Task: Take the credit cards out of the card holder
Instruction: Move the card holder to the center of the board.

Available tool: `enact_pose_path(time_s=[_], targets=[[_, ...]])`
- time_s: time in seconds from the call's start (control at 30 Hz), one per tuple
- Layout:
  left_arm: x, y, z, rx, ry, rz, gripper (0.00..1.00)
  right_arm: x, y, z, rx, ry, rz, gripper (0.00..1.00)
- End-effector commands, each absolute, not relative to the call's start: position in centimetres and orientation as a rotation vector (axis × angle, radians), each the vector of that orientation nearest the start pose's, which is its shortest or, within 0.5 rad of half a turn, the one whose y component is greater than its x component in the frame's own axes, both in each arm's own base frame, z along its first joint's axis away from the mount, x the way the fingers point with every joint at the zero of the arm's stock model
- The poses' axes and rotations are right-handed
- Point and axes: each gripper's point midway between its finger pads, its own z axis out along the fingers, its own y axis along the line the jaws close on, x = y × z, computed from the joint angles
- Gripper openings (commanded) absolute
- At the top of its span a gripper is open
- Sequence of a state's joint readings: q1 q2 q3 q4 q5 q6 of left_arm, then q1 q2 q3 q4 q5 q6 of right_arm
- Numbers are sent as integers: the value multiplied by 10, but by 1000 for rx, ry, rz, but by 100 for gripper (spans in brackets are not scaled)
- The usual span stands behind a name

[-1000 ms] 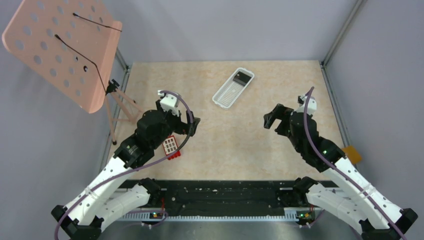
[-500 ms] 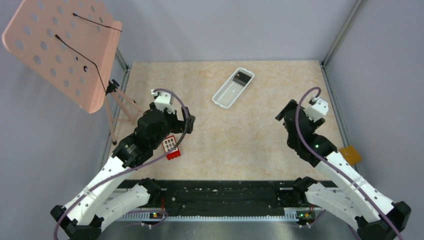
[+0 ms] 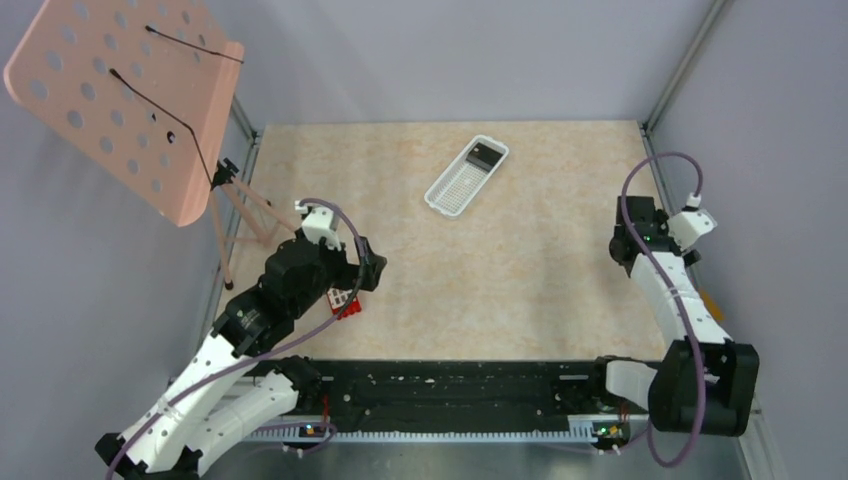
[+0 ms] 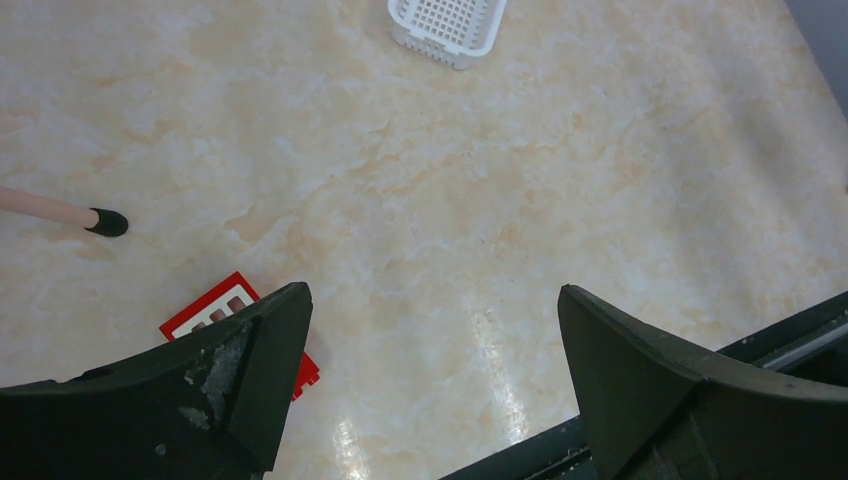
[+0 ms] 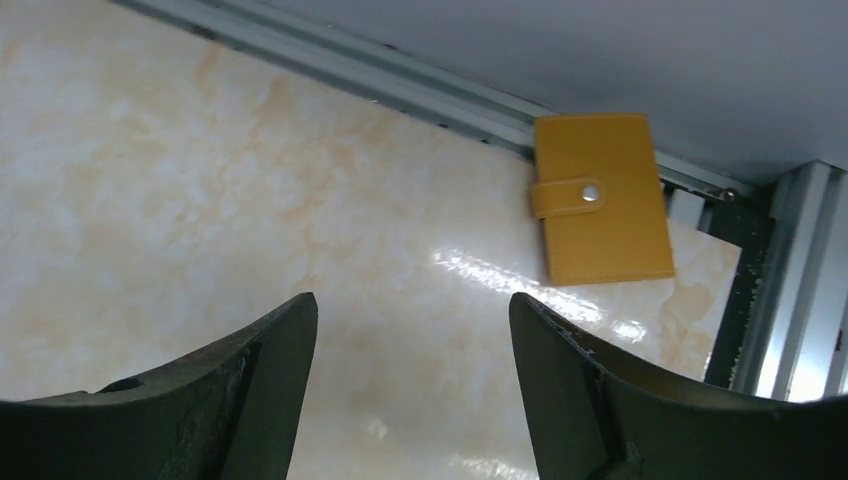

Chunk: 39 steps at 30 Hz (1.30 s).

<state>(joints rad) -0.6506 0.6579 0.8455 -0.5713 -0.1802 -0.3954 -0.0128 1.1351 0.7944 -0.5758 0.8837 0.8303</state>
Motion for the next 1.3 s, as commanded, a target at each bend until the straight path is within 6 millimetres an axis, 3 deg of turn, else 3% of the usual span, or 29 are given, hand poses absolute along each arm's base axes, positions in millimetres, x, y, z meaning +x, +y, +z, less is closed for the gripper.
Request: enact_pose_path(time_s=[0.0,0.2,0.33,0.67,0.9,1.27], targets=[[210,-143,244,205,1969,-500,99,239,-156,119,1297,1819,-803,68],[211,-135,245,192,1944,-468,99,211,-187,80,1467,1859,-821,59],[211,-132,245,181,1934,-453,99,207,-193,61,1516,1894,-754,59],[212,-123,246,144,1921,-423,98,210,-194,35,1560,1968,-740,62],[213,-123,244,150,1921,-416,97,200,-197,31,1598,1956,-793,61],[212,-126,245,167,1919,-427,96,185,-202,44,1615,1924,-894,62]])
